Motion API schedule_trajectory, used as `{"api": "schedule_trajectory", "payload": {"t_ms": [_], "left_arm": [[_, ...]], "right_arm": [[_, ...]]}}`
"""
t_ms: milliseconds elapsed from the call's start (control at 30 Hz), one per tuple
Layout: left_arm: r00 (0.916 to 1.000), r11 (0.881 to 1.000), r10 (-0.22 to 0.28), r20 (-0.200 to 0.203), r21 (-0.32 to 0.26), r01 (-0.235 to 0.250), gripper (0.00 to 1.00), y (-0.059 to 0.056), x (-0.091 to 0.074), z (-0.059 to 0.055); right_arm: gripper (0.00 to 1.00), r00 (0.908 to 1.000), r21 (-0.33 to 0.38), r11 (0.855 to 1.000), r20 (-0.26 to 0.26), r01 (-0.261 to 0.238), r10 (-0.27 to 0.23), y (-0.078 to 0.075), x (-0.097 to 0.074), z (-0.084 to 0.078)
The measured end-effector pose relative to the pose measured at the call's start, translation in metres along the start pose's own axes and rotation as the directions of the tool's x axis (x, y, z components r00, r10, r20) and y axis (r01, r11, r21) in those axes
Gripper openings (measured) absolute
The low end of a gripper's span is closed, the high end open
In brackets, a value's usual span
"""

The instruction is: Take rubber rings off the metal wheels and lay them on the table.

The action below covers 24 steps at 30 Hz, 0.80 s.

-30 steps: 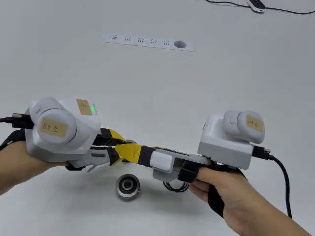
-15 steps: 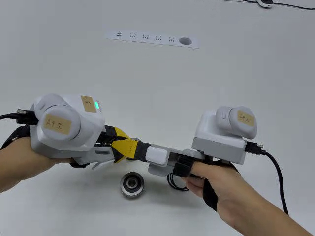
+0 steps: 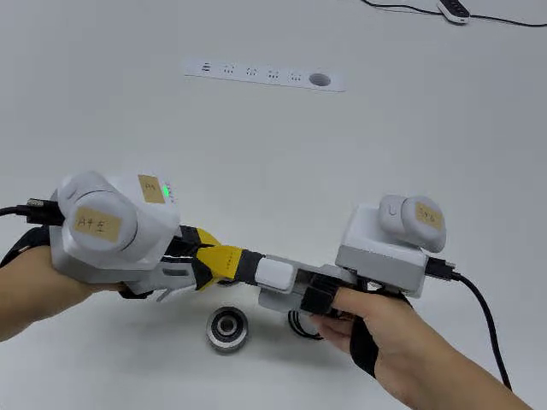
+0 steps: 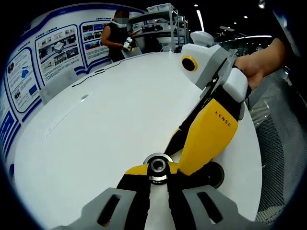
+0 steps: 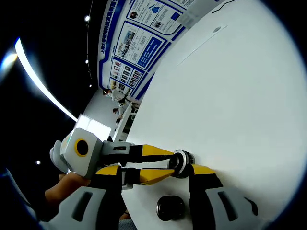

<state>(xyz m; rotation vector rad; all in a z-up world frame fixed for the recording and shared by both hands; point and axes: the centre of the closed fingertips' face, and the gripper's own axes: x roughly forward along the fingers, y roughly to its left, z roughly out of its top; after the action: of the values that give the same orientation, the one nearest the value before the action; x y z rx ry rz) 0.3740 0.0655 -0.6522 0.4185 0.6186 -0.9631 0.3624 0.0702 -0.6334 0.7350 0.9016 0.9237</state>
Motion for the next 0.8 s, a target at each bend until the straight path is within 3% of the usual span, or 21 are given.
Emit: {"api": "schedule_trajectory", "payload": {"t_ms": [400,533,800], "left_arm": [[1.0,1.0,0.004,0.006,-0.004,-0.004,0.13,0.001,0.0,-0.001],[1.0,1.0,0.005,0.008,-0.006,-0.005,0.13,0.001,0.0,-0.001],[0.9999,1.0,0.004,0.011,-0.009,-0.004,0.13,0.001,0.0,-0.001]], "right_arm": [[0.46,0.9994,-0.015,0.999,0.02,0.029,-0.029,-0.005,-0.004,0.003],[0.32,0.9957,0.005,0.996,0.033,0.087,-0.087,-0.02,-0.003,0.005],[0.12,0.989,0.025,0.989,0.035,0.143,-0.144,-0.035,-0.003,0.008]]}}
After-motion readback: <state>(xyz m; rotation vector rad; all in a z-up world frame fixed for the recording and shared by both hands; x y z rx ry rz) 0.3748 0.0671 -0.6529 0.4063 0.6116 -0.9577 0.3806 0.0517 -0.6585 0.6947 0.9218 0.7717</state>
